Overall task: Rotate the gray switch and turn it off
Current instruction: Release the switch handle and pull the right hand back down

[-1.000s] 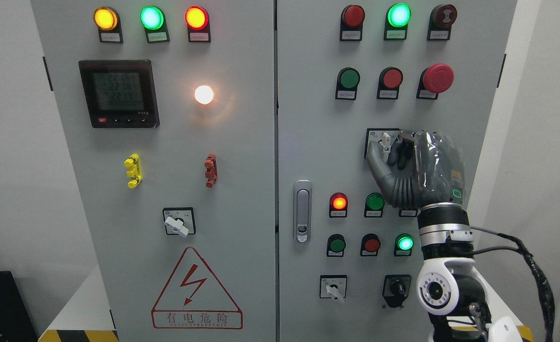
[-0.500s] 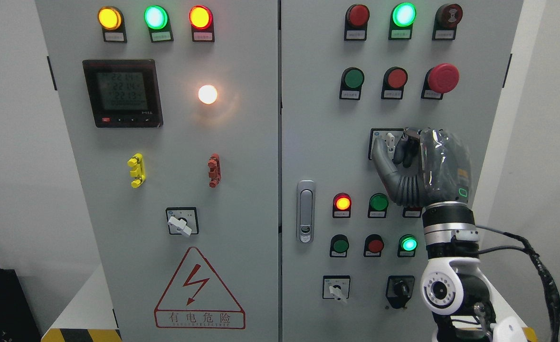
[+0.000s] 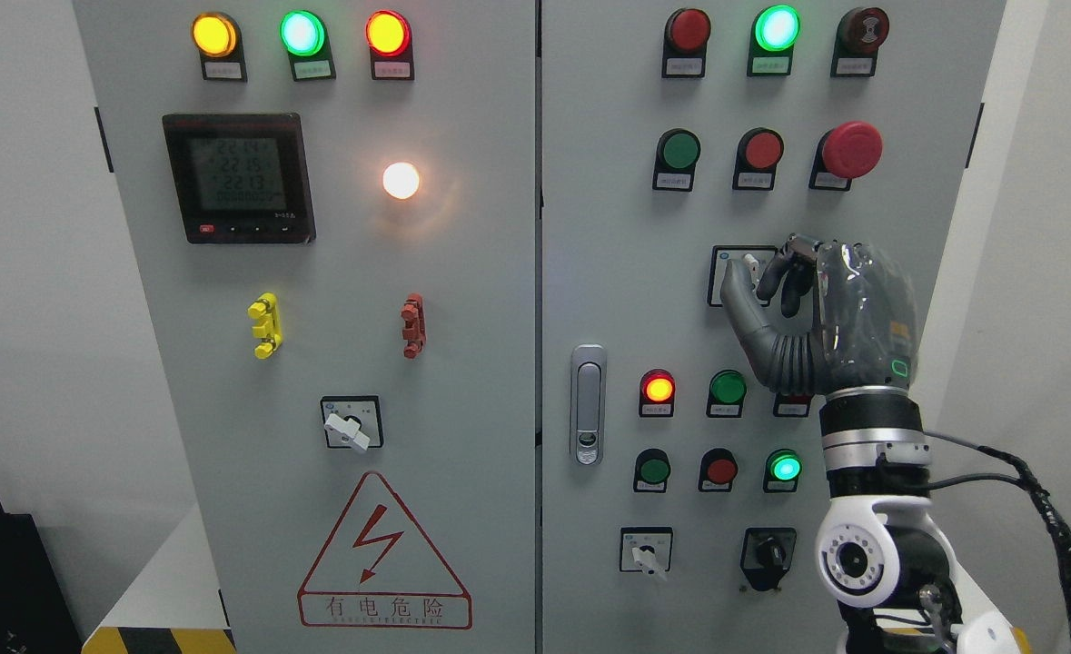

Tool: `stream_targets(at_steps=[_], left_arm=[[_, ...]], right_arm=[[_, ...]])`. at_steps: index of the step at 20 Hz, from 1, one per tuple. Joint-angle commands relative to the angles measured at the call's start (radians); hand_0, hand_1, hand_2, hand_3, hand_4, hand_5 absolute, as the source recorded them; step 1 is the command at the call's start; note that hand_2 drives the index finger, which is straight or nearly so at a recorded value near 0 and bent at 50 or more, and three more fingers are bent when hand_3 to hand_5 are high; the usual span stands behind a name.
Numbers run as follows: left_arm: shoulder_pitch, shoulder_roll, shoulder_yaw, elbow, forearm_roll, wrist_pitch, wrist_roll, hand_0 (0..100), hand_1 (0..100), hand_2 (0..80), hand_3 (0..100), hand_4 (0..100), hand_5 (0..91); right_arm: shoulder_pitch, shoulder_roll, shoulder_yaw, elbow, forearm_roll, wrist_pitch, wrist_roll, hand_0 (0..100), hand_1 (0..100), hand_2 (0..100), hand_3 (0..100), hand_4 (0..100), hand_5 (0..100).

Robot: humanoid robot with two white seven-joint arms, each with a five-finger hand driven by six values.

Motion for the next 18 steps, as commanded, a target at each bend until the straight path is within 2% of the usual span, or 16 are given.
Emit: stream_targets(at_steps=[1,4,7,9,10,11,12,13,15,16,17,18], left_arm=[[0.000,0.000,0.031,0.023,-0.008,0.001,-0.001,12,39,0.0,0,0,0.0],[0.000,0.000,0.032,0.023,-0.008,0.001,-0.001,12,39,0.0,0,0,0.0],[0.000,0.000,0.032,0.023,-0.008,0.001,-0.001,12,39,0.0,0,0,0.0],[0.000,0.000,0.032,0.023,-0.008,0.001,-0.001,12,39,0.0,0,0,0.0],[0.002,0.000,0.032,0.023,-0.008,0.001,0.001,12,39,0.0,0,0,0.0],[0.000,0.000,0.032,0.023,-0.008,0.001,-0.001,12,39,0.0,0,0,0.0],[0.000,0.000,0.032,0.023,-0.008,0.001,0.001,12,39,0.0,0,0,0.0],[0.000,0.000,0.032,0.023,-0.008,0.001,-0.001,12,39,0.0,0,0,0.0],[0.000,0.000,0.031,0.023,-0.008,0.001,-0.001,12,39,0.0,0,0,0.0],[0.000,0.000,0.032,0.023,-0.008,0.001,0.001,12,39,0.0,0,0,0.0],[0.002,0.000,0.032,0.023,-0.008,-0.001,-0.001,12,39,0.0,0,0,0.0],[0.002,0.000,0.032,0.023,-0.008,0.001,-0.001,12,39,0.0,0,0,0.0]], right_arm=[[0.041,-0.029,-0.041,-0.091,0.002,-0.026,-0.004,57,41,74,97,81,98],[0.076,-0.039,-0.052,-0.134,0.002,-0.069,-0.032,56,42,73,96,80,98],[0.121,-0.037,-0.072,-0.178,0.002,-0.149,-0.068,53,41,64,91,78,89],[0.136,-0.036,-0.082,-0.192,0.000,-0.186,-0.078,52,41,53,83,66,69],[0.141,-0.034,-0.082,-0.198,0.000,-0.201,-0.082,52,41,52,80,65,66],[0.150,-0.034,-0.082,-0.203,0.000,-0.224,-0.087,52,40,48,67,51,51],[0.164,-0.034,-0.084,-0.211,0.000,-0.247,-0.090,53,38,42,57,42,39],[0.178,-0.032,-0.090,-0.224,0.000,-0.273,-0.091,53,37,40,54,38,34],[0.210,-0.031,-0.108,-0.250,0.000,-0.315,-0.091,50,33,22,26,12,7],[0.219,-0.031,-0.113,-0.258,0.000,-0.327,-0.091,47,33,19,22,10,4],[0.222,-0.031,-0.113,-0.261,0.000,-0.330,-0.091,42,33,11,14,3,0],[0.225,-0.031,-0.118,-0.266,0.000,-0.333,-0.090,39,34,7,8,0,0]])
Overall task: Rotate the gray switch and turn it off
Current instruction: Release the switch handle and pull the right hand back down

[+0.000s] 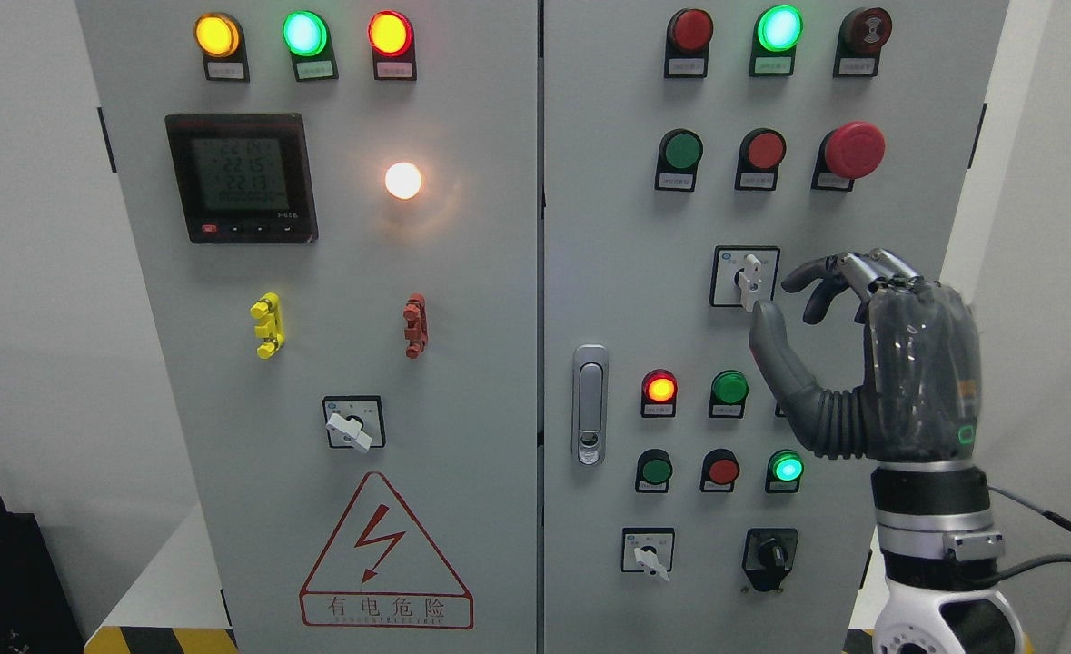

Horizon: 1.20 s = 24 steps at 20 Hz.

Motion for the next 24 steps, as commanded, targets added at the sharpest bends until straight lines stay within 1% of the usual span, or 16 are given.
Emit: stream_targets(at_steps=[1,2,3,4,5,6,8,11,16,19,24], left_arm=[[0.000,0.000,0.032,0.023,-0.008,0.001,0.001,12,39,0.0,0,0,0.0],[0.000,0.000,0.032,0.023,-0.008,0.001,-0.001,12,39,0.0,0,0,0.0],[0.000,0.000,0.032,0.023,-0.008,0.001,-0.001,12,39,0.0,0,0,0.0],[0.000,0.000,0.032,0.023,-0.008,0.001,0.001,12,39,0.0,0,0,0.0],[0.000,0.000,0.032,0.023,-0.008,0.001,0.001,12,39,0.0,0,0,0.0],[0.000,0.000,0.032,0.023,-0.008,0.001,-0.001,12,39,0.0,0,0,0.0],[0.000,0.000,0.032,0.023,-0.008,0.001,-0.001,12,39,0.0,0,0,0.0],[0.000,0.000,0.032,0.023,-0.008,0.001,-0.001,12,39,0.0,0,0,0.0],[0.001,0.000,0.032,0.023,-0.008,0.001,-0.001,12,39,0.0,0,0,0.0],[0.000,0.000,0.031,0.023,-0.008,0.001,-0.001,12,39,0.0,0,0,0.0],[0.000,0.000,0.031,0.023,-0.008,0.001,-0.001,12,39,0.0,0,0,0.0]], right_arm=[[0.056,-0.004,-0.050,-0.106,-0.002,-0.034,0.000,38,34,5,5,0,0],[0.067,-0.004,-0.061,-0.109,-0.002,-0.054,0.003,35,33,0,0,0,0],[0.072,-0.004,-0.069,-0.111,-0.002,-0.077,0.003,29,30,0,0,0,0],[0.075,-0.004,-0.072,-0.112,-0.002,-0.091,0.006,26,29,0,0,0,0],[0.079,-0.004,-0.074,-0.114,-0.002,-0.096,0.006,17,29,0,0,0,0],[0.086,-0.005,-0.075,-0.117,-0.002,-0.097,0.008,13,28,0,0,0,0],[0.098,-0.007,-0.084,-0.119,-0.002,-0.105,0.012,10,27,0,0,0,0],[0.104,-0.006,-0.090,-0.119,-0.002,-0.116,0.012,9,26,0,0,0,0],[0.104,-0.005,-0.104,-0.117,-0.003,-0.114,0.025,8,27,0,0,0,0],[0.104,-0.001,-0.104,-0.116,-0.002,-0.111,0.025,8,27,0,0,0,0],[0.104,0.002,-0.104,-0.116,-0.002,-0.105,0.025,6,30,0,0,0,0]])
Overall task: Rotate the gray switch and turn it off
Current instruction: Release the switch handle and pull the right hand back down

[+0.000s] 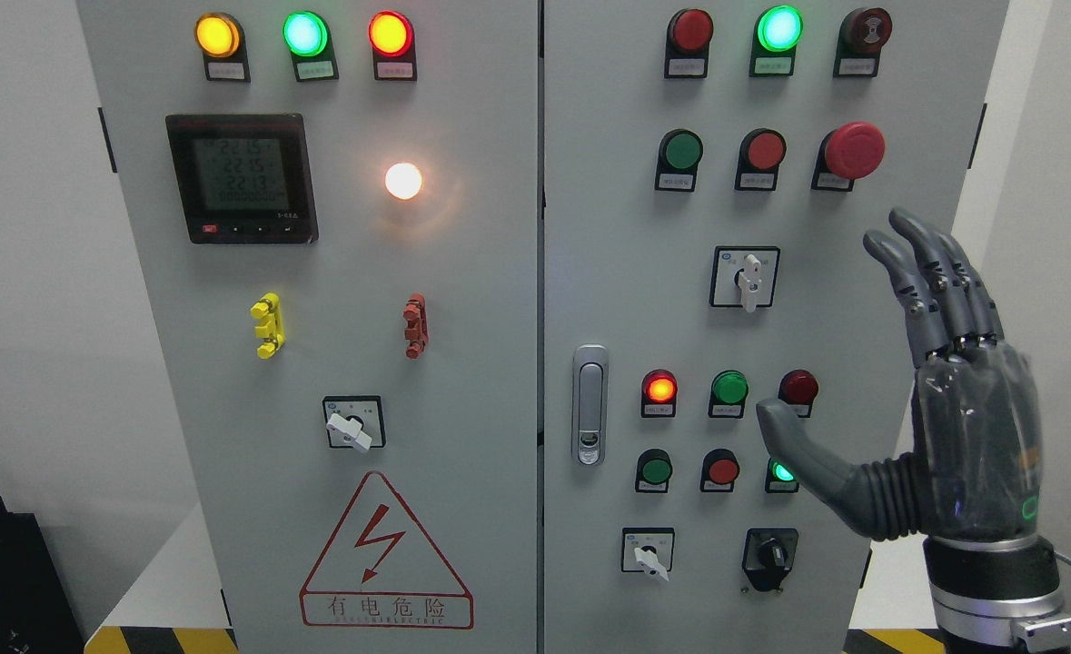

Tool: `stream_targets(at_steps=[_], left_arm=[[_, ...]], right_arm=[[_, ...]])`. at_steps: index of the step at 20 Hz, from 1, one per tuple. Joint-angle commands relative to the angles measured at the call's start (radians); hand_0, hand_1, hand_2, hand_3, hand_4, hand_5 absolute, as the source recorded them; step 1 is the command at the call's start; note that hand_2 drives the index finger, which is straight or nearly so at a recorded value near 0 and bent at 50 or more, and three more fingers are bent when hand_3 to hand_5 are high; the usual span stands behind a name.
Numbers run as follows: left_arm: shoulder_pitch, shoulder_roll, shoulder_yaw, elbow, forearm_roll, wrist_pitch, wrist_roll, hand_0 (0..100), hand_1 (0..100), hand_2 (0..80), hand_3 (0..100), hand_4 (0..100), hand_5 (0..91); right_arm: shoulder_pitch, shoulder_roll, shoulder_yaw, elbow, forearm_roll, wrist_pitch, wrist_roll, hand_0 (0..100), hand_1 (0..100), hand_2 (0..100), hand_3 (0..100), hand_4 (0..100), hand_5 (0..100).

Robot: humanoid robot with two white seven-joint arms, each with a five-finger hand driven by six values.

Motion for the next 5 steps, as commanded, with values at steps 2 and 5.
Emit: stream_targets(at_steps=[2,5], left_arm=[[0.000,0.000,0.032,0.023,-0.008,0.001,0.000,12,39,0.0,0,0,0.0],[0.000,0.000,0.032,0.023,-0.008,0.001,0.001,12,39,0.0,0,0,0.0]], right_arm=[[0.002,0.004,-0.022,-0.013,0.000,0.006,0.000,6,31,0,0,0,0],[0.002,0.004,-0.024,-0.013,0.000,0.006,-0.001,6,33,0,0,0,0]])
